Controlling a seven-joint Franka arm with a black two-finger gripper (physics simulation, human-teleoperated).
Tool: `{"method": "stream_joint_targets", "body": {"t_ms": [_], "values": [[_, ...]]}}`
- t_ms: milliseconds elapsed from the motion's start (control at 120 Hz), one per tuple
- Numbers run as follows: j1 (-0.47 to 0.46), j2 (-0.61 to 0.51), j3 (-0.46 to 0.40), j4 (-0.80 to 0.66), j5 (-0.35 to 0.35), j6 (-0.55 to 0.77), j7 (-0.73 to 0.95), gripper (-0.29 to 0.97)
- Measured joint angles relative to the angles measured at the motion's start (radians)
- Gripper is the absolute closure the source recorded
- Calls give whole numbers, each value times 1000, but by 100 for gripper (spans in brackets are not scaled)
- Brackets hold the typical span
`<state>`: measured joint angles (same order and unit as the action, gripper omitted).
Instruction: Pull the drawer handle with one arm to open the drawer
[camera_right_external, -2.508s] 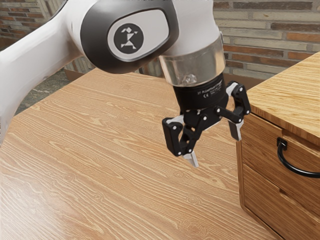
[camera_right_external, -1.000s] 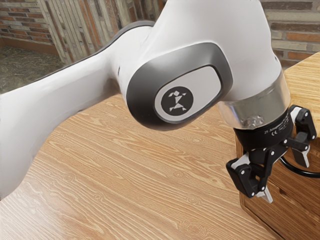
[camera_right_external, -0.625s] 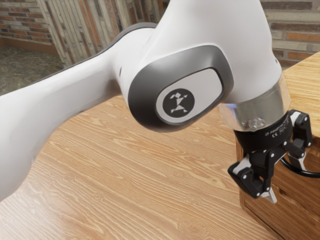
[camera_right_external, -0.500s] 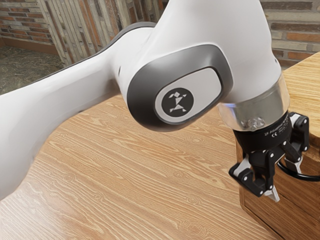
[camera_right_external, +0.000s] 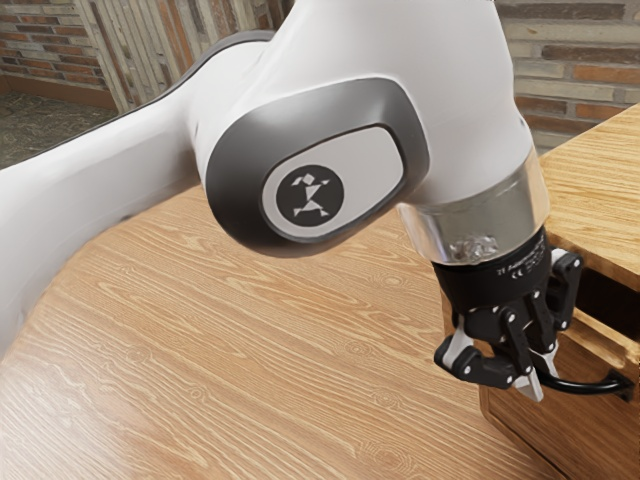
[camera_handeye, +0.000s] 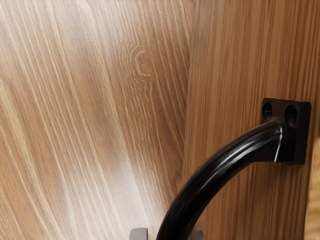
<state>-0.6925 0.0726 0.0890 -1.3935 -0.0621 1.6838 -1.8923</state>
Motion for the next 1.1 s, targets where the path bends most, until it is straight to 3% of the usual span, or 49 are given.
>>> {"method": "stream_joint_targets", "body": {"t_ms": [708,1100], "values": [[-28,-234,-9,-258,4,36,-54,79],[4,-294,-54,-333,2,56,-65,79]]}}
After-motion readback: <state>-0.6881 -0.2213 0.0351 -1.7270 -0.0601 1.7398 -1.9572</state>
